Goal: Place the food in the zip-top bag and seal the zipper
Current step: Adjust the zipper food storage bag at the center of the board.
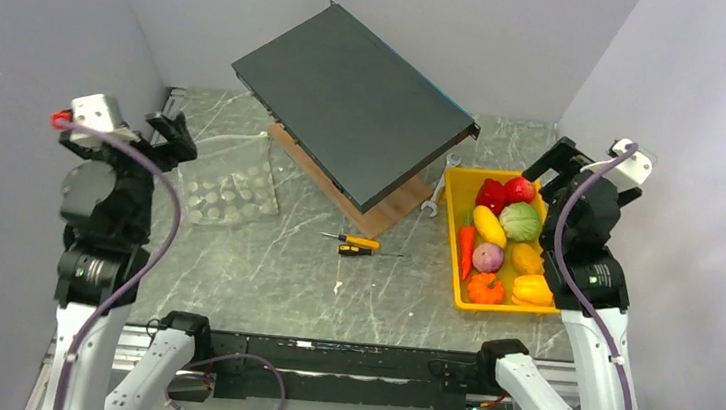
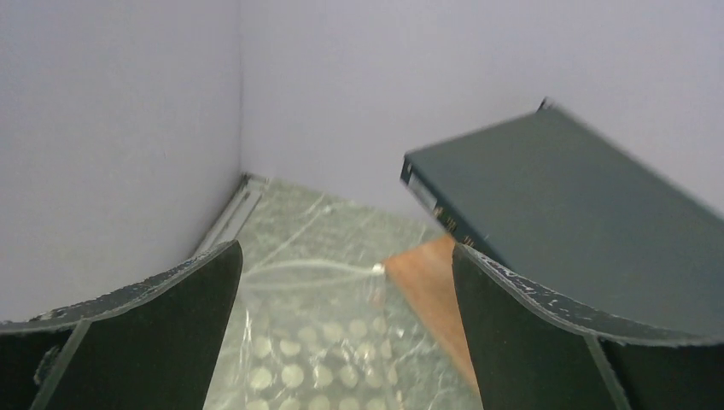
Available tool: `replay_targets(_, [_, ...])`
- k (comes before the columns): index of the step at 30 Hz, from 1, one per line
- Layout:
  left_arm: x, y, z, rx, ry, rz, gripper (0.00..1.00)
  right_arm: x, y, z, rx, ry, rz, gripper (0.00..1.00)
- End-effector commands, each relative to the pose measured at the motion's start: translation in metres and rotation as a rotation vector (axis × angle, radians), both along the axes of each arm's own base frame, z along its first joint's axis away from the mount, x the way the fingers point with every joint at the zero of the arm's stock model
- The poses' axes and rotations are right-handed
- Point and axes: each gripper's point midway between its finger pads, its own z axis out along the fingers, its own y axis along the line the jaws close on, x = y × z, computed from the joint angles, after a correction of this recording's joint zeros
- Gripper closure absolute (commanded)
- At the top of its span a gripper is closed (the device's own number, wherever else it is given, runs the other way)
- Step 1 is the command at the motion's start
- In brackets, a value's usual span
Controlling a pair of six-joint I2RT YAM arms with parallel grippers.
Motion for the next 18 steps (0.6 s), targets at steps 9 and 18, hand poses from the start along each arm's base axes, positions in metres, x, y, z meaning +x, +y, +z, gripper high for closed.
replay_targets(9, [-0.024, 0.010, -0.058, -0.097, 0.152, 0.072, 0.01, -0.002, 0.050, 0.010, 0.181, -0.060, 0.252, 0.00])
replay_targets(18, [-0.042, -0.003, -0.208, -0.290, 0.541, 0.117, 0.01, -0.021, 0.100, -0.049, 0.397, 0.072, 0.462, 0.00])
